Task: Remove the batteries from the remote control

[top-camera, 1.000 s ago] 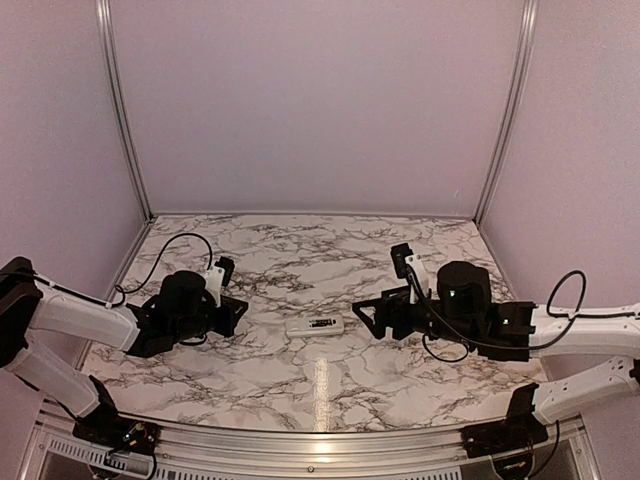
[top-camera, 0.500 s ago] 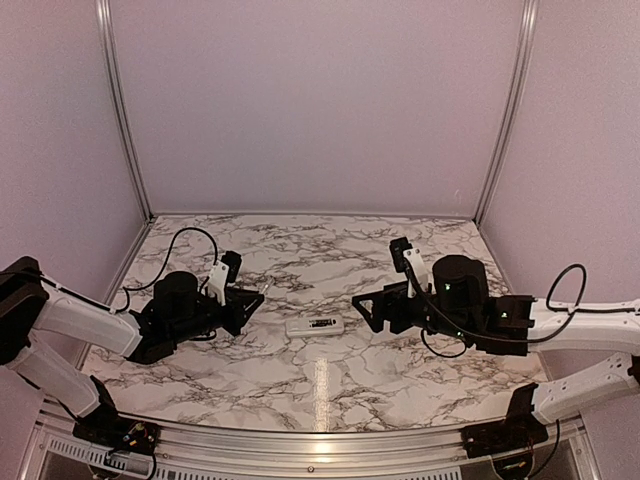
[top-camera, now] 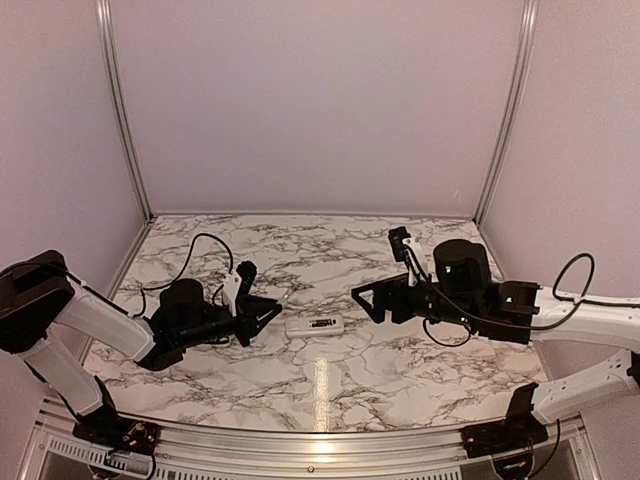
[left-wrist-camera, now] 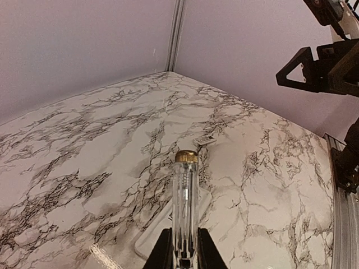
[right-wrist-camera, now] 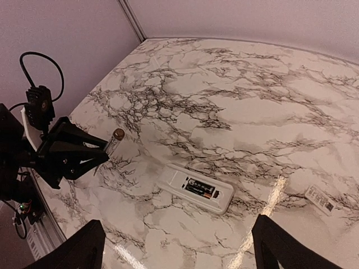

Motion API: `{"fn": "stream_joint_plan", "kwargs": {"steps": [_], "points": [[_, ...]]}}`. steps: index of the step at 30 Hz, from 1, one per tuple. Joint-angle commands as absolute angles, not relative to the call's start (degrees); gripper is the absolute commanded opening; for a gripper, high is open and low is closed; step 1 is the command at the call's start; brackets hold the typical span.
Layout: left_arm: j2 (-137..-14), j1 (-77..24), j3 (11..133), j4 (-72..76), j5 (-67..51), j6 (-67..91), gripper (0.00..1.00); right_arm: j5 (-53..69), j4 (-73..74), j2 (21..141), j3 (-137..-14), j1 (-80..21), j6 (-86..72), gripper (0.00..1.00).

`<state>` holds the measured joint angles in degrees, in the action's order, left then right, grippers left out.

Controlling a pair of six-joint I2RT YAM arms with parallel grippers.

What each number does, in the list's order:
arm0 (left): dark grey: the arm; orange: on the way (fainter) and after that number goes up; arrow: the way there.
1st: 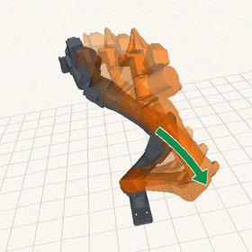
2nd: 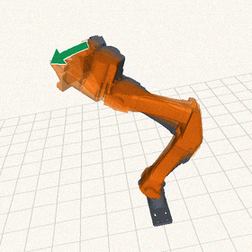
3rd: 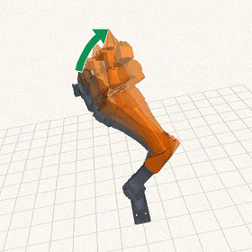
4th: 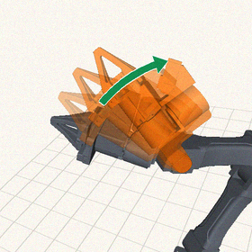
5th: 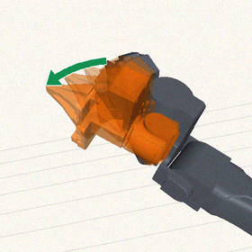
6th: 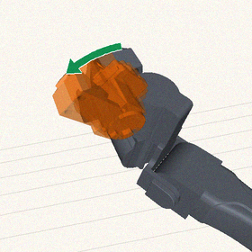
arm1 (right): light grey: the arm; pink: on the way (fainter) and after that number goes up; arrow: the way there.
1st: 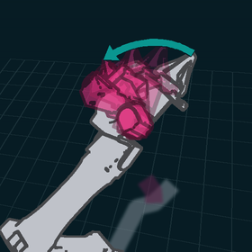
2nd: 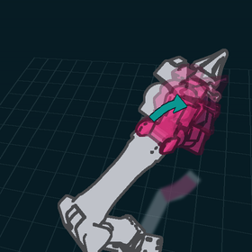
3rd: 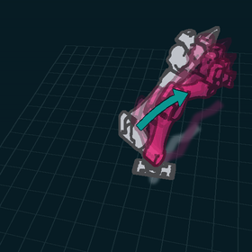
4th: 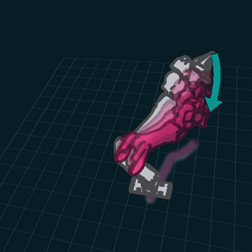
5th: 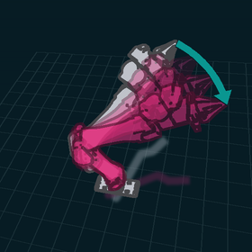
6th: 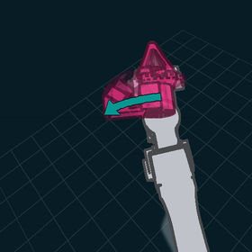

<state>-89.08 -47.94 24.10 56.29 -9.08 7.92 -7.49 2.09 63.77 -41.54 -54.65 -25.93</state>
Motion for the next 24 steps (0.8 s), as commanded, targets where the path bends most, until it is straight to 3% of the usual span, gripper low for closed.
{"fn": "stream_joint_plan", "kwargs": {"steps": [1, 17, 24], "points": [[-92.2, -49.7, 23.5, 62.3, -15.2, 4.0, 0.00, 2.6, 7.3, 65.3, -46.1, -53.8, -26.6, 0.90], [-92.1, -54.9, 23.5, 62.6, -22.4, -5.0, 0.00, 24.4, 20.8, 80.7, -62.8, -53.6, -26.3, 0.84], [-91.8, -55.7, 22.8, 63.6, -22.8, -5.8, 0.00, 31.6, 20.2, 86.5, -65.2, -53.5, -26.9, 0.71]]}}
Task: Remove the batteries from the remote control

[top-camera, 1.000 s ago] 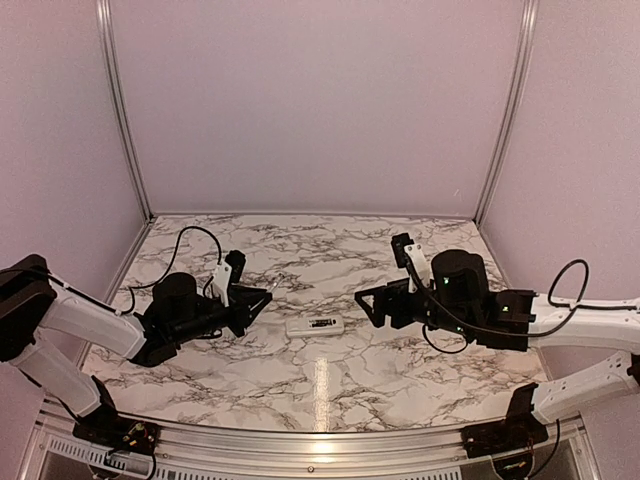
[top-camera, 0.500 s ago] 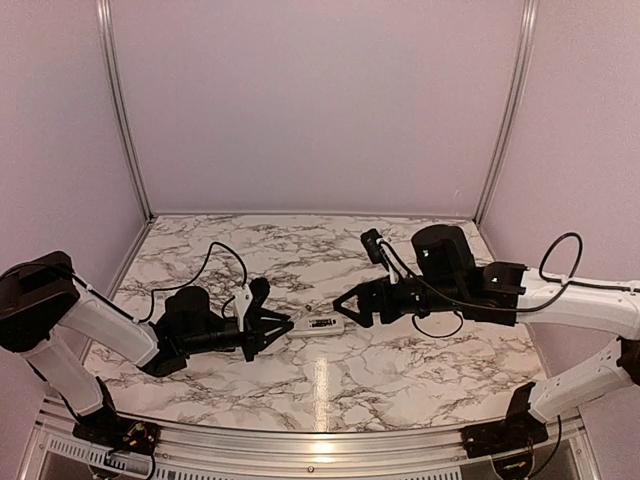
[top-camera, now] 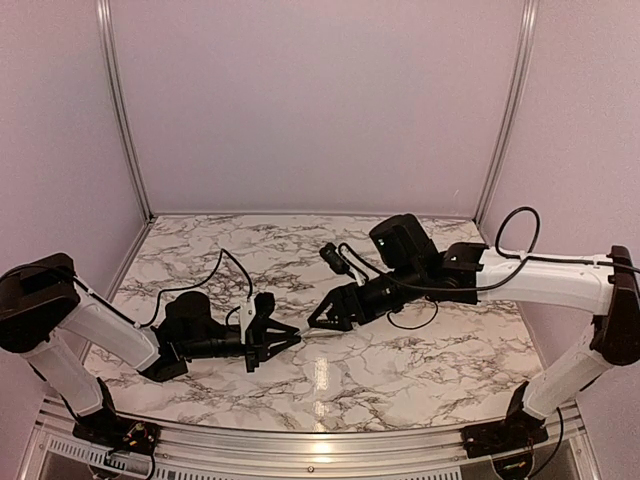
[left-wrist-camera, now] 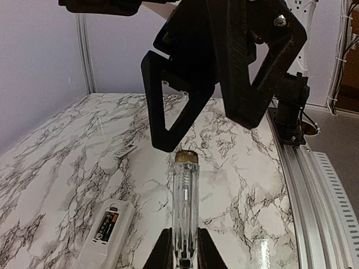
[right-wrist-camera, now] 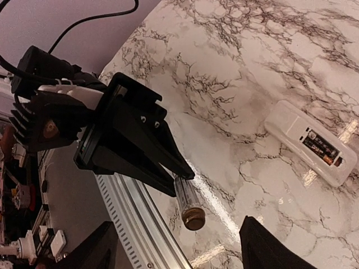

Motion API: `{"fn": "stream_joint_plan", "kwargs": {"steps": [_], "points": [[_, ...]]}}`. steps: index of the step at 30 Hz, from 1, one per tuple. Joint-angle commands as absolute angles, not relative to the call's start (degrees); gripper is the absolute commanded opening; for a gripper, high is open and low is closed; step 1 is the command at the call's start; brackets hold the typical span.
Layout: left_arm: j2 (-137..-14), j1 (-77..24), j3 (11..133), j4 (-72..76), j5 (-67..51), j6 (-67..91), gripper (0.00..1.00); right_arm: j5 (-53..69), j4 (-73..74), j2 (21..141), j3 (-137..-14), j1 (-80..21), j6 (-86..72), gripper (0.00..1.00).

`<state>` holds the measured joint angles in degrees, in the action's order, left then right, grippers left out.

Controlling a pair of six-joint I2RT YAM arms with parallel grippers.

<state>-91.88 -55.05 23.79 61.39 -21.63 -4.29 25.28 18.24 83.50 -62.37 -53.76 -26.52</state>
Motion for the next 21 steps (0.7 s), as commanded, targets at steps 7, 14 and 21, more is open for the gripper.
{"fn": "stream_joint_plan", "kwargs": {"steps": [7, 14, 21], "points": [[-91.9, -56.1, 22.6, 63.6, -22.3, -6.5, 0.00, 35.2, 22.1, 91.7, -68.0, -53.5, -25.8, 0.58], [-92.0, -56.1, 22.9, 63.1, -22.9, -6.3, 0.00, 35.9, 21.7, 93.0, -68.3, -53.5, -25.2, 0.47], [-92.0, -56.2, 23.0, 62.8, -23.5, -6.4, 0.00, 36.0, 21.6, 94.3, -68.7, -53.6, -24.7, 0.39]]}}
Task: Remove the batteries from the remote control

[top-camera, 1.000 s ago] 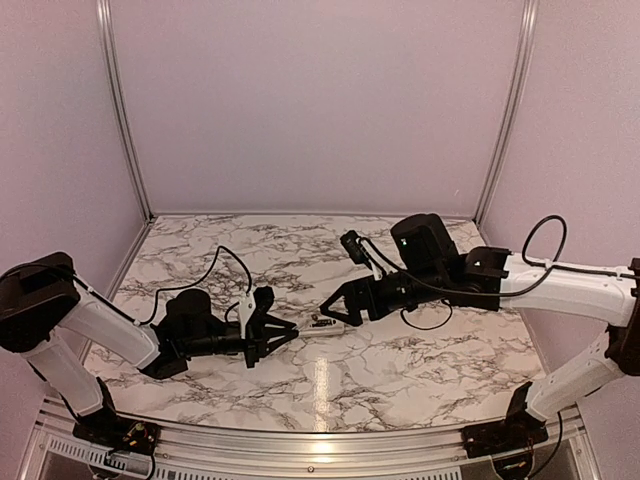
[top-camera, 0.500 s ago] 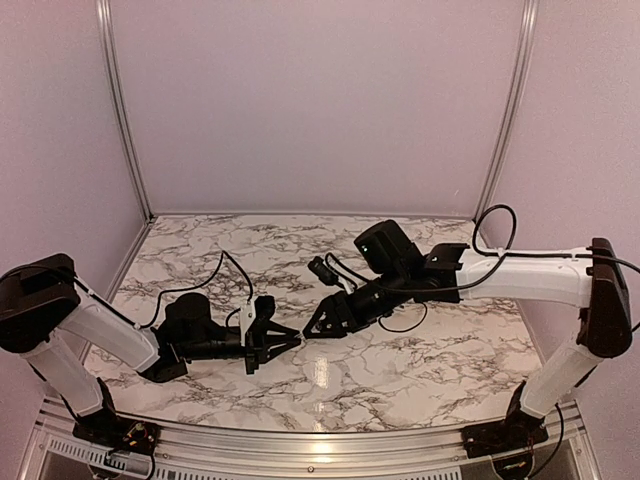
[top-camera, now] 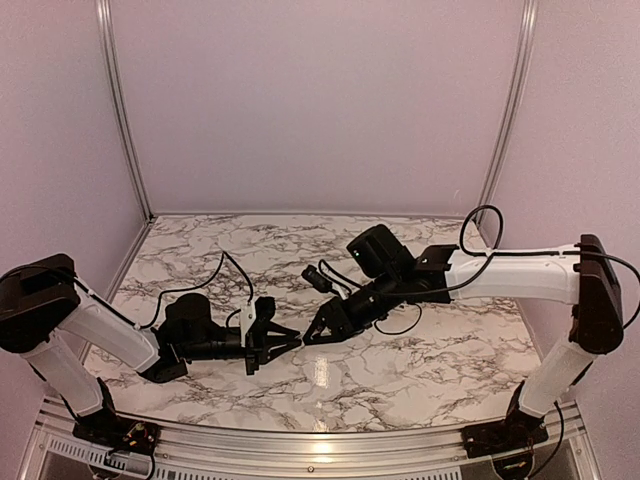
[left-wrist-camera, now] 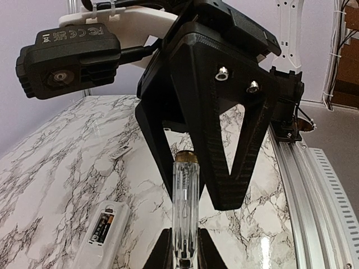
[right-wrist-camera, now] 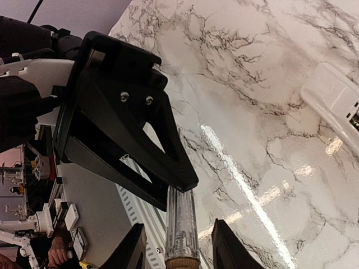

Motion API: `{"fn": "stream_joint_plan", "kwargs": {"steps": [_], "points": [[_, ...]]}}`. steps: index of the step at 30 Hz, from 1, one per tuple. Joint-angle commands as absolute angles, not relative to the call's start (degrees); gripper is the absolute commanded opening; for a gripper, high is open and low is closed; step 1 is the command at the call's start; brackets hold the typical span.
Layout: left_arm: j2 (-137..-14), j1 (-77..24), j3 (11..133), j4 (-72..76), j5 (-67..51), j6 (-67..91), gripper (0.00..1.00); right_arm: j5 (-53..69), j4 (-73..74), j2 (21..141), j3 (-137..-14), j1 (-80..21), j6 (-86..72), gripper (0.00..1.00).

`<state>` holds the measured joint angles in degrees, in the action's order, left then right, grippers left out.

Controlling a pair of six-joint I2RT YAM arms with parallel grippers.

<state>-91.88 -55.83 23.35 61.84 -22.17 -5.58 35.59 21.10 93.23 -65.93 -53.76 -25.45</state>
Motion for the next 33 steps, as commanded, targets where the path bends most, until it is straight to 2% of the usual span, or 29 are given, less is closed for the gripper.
{"fn": "stream_joint_plan", "kwargs": {"steps": [1, 7, 10, 20, 27, 29, 30, 31, 33], "points": [[-92.1, -56.2, 23.1, 62.7, -23.7, -6.4, 0.00, 35.9, 21.6, 94.4, -68.8, -53.6, -24.7, 0.39], [-92.5, -56.4, 23.6, 62.0, -24.8, -6.3, 0.00, 35.6, 21.9, 95.1, -69.6, -53.6, -24.0, 0.35], [-92.6, -56.5, 23.9, 61.5, -24.6, -6.2, 0.00, 35.7, 22.1, 95.7, -69.8, -53.6, -23.5, 0.26], [-92.9, -56.6, 24.6, 60.2, -23.9, -5.8, 0.00, 36.1, 22.2, 96.1, -69.5, -53.7, -22.9, 0.23], [-92.8, -56.6, 24.7, 60.2, -23.5, -5.6, 0.00, 36.1, 22.4, 96.1, -69.8, -53.9, -22.7, 0.00], [-92.6, -56.6, 24.7, 59.9, -23.3, -5.4, 0.00, 36.0, 22.6, 96.1, -69.9, -54.0, -22.5, 0.00], [-92.5, -56.6, 24.7, 59.8, -23.1, -5.2, 0.01, 35.8, 22.6, 96.0, -70.0, -54.0, -22.5, 0.00], [-92.2, -56.6, 24.7, 59.6, -22.8, -5.1, 0.07, 35.5, 22.7, 96.0, -69.9, -54.1, -22.5, 0.00], [-91.5, -56.6, 24.5, 59.1, -22.3, -4.7, 0.25, 34.6, 23.0, 95.6, -70.0, -54.2, -22.2, 0.00]]}}
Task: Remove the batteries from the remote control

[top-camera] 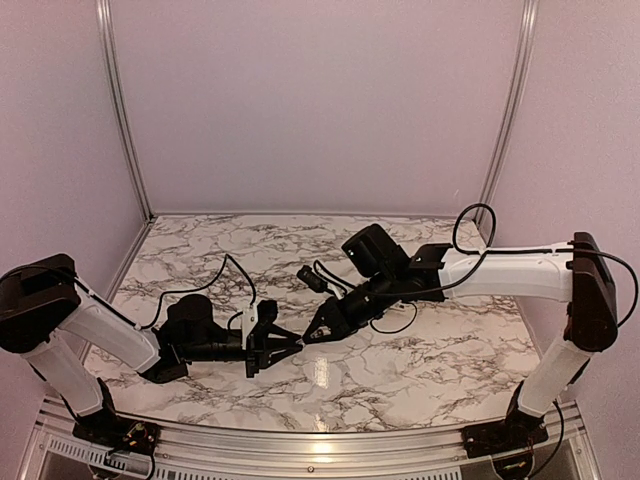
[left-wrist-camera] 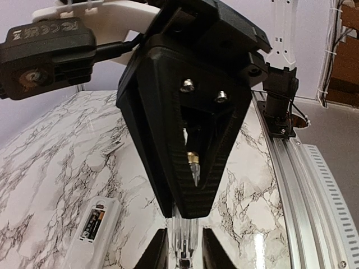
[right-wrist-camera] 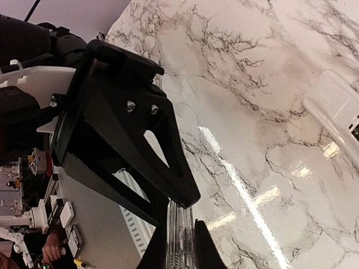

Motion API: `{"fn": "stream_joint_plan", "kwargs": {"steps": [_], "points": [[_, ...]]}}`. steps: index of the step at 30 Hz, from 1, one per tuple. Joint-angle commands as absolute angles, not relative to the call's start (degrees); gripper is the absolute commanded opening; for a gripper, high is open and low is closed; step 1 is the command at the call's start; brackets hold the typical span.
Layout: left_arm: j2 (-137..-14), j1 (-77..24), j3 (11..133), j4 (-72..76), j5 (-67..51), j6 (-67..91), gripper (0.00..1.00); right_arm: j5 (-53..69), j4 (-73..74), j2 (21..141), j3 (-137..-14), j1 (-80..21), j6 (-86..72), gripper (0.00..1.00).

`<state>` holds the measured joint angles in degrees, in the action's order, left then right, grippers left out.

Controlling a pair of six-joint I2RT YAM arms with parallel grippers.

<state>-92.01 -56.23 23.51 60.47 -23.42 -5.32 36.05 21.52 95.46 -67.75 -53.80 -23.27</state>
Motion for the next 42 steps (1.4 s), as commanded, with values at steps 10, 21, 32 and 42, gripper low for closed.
{"fn": "stream_joint_plan", "kwargs": {"steps": [10, 21, 32, 42], "points": [[-88.8, -56.6, 22.0, 58.1, -21.5, -7.5, 0.97, 29.7, 24.7, 89.5, -67.8, -54.1, -21.9, 0.00], [-89.2, -56.6, 23.6, 55.1, -22.3, -9.1, 0.50, 30.9, 24.0, 87.0, -66.1, -54.4, -23.5, 0.00], [-90.4, -56.7, 25.3, 53.8, -23.6, -8.4, 0.33, 32.5, 23.2, 89.8, -67.1, -55.2, -23.5, 0.00], [-90.5, -57.2, 26.0, 53.3, -23.4, -7.8, 0.05, 32.8, 22.9, 90.9, -67.6, -56.1, -23.7, 0.00]]}}
